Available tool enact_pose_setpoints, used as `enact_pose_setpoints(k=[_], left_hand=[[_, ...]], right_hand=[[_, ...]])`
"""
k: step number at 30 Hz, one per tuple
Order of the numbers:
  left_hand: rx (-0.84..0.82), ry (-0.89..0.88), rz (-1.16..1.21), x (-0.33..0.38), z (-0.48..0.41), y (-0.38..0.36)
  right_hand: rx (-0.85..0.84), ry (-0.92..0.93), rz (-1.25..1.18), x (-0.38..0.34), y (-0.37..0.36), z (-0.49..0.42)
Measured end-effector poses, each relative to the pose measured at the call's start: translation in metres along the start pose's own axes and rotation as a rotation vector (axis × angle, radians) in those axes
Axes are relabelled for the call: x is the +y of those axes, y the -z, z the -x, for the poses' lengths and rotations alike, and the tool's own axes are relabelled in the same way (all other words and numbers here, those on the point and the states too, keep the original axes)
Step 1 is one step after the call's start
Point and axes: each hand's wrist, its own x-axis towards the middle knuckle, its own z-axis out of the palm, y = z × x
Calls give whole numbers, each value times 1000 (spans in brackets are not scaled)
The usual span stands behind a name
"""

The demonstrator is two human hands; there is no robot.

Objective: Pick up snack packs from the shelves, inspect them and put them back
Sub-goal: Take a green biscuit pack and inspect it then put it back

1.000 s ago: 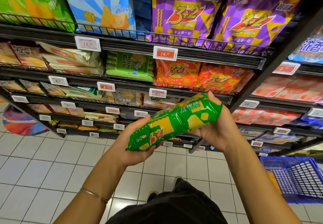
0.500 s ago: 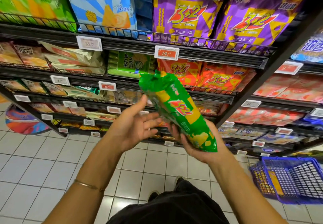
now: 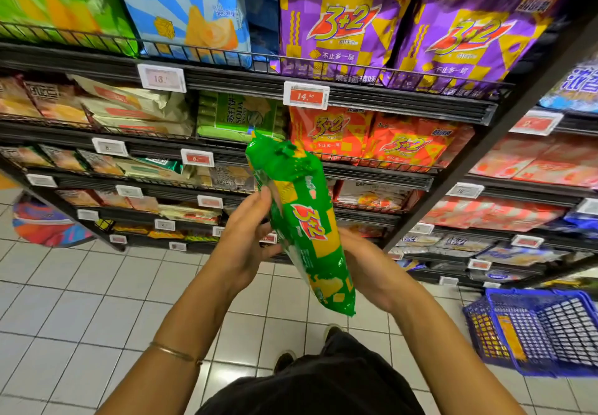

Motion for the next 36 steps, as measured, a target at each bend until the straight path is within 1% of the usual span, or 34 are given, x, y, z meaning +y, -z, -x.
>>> enact_pose_setpoints(k=[1, 2, 3, 4, 6, 8, 10, 12, 14, 16, 18, 19, 21, 24, 26, 29, 32, 34, 36], left_hand=[[16, -25, -27, -2, 1, 0], [34, -40, -44, -5, 1, -1], [56, -54, -50, -7, 2, -3], [81, -65, -50, -10, 2, -6], [137, -90, -51, -15, 3, -15], [184, -111, -58, -20, 1, -21], [176, -159, -88, -21, 2, -25], [150, -214, -141, -19, 6, -24], [154, -261, -221, -17, 8, -22], [191, -306, -307, -16, 7, -18], [214, -331, -324, -12, 7, -15], [195, -329, -291, -8, 7, -14], [95, -293, -244, -1, 10, -14], [-131, -134, -206, 4, 15, -17], [-212, -67, -153, 5, 20, -20], [-202, -145, -147, 4, 24, -25], [-154, -278, -265, 3, 26, -31], [-176, -354, -340, 0, 28, -34], [-248, -378, -373, -2, 29, -35]], right_hand=[[42, 76, 72, -5, 3, 1], [43, 143, 117, -10, 5, 3], [8, 200, 115, -15, 6, 4], [-39, 243, 63, -18, 7, 5], [-58, 289, -1, -22, 5, 8], [20, 364, 76, -22, -1, 10], [147, 434, 107, -19, -4, 11], [209, 434, 11, -16, -2, 11], [236, 410, -117, -18, 2, 11], [229, 386, -251, -19, 11, 11], [194, 333, -417, -20, 20, 13], [178, 308, -483, -19, 25, 14], [158, 294, -554, -16, 33, 14], [146, 282, -581, -11, 39, 12], [128, 263, -583, -6, 39, 9], [142, 248, -547, -1, 39, 2], [196, 273, -453, 2, 36, -7], [201, 263, -452, 4, 31, -9], [206, 252, -523, 6, 28, -9]])
